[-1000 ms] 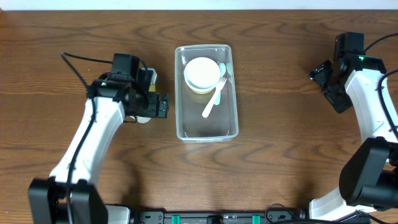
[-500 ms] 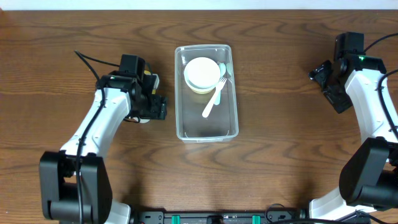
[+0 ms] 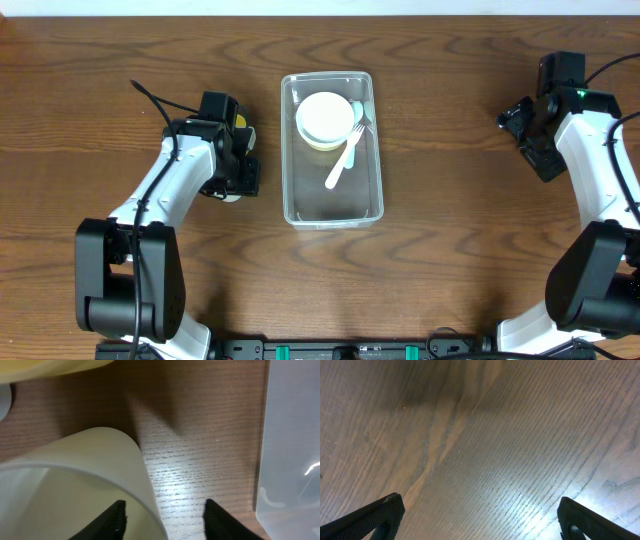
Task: Pack container
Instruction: 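Carry the white cup into the container and release it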
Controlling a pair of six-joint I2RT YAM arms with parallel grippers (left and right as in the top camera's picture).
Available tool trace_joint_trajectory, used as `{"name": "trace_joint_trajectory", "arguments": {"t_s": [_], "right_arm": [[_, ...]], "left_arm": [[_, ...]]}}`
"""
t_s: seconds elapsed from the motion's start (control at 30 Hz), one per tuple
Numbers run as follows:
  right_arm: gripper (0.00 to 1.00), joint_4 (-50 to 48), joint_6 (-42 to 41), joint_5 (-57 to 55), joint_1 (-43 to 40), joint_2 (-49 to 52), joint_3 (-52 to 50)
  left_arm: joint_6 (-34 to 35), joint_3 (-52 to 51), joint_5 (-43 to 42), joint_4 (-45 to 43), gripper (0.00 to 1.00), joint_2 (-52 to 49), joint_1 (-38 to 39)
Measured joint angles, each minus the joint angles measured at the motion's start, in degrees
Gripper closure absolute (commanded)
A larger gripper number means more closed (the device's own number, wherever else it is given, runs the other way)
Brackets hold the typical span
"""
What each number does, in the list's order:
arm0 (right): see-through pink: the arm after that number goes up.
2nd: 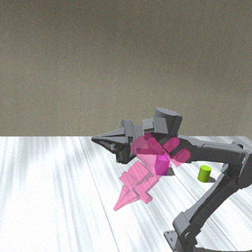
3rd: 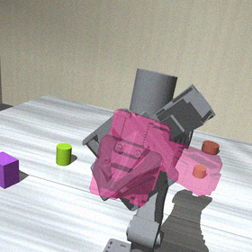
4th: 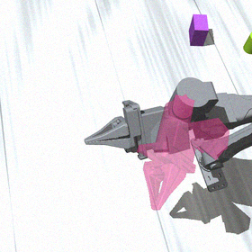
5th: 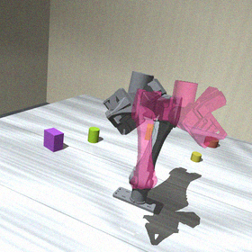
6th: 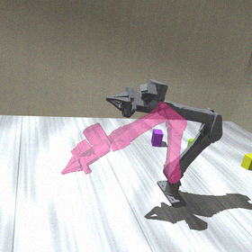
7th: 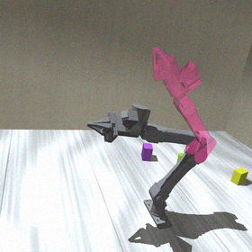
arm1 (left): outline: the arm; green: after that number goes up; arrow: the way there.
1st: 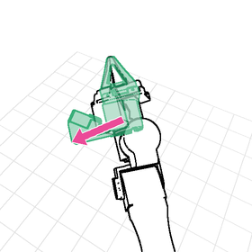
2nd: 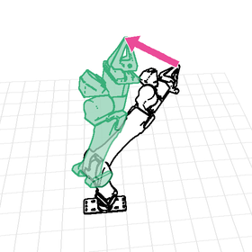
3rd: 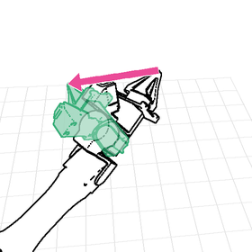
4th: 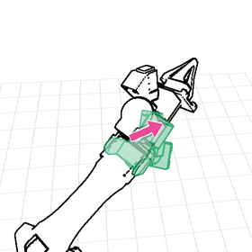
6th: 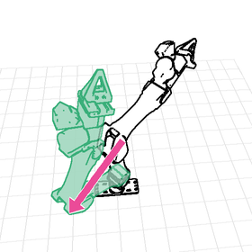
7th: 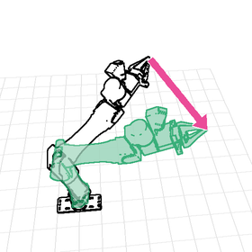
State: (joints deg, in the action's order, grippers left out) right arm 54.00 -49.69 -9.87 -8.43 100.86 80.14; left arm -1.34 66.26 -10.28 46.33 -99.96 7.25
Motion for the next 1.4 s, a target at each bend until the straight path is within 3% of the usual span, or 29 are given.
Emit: {"name": "trace_joint_trajectory", "arguments": {"t_s": [0.37, 0.9, 1.17, 1.4], "right_arm": [[0.01, 0.00, 0.00, 0.00, 0.00, 0.00, 0.00], [0.01, 0.00, 0.00, 0.00, 0.00, 0.00, 0.00], [0.01, 0.00, 0.00, 0.00, 0.00, 0.00, 0.00], [0.01, 0.00, 0.00, 0.00, 0.00, 0.00, 0.00]], "left_arm": [[2.67, 0.00, 0.17, 2.05, 0.94, 0.31, 0.00], [5.90, 0.00, 0.44, 10.12, 0.94, 15.02, 1.14], [8.04, 0.00, 1.84, 8.44, 0.94, 24.90, 10.19], [10.60, 0.04, 4.85, 2.95, 0.94, 27.85, 19.15]]}}
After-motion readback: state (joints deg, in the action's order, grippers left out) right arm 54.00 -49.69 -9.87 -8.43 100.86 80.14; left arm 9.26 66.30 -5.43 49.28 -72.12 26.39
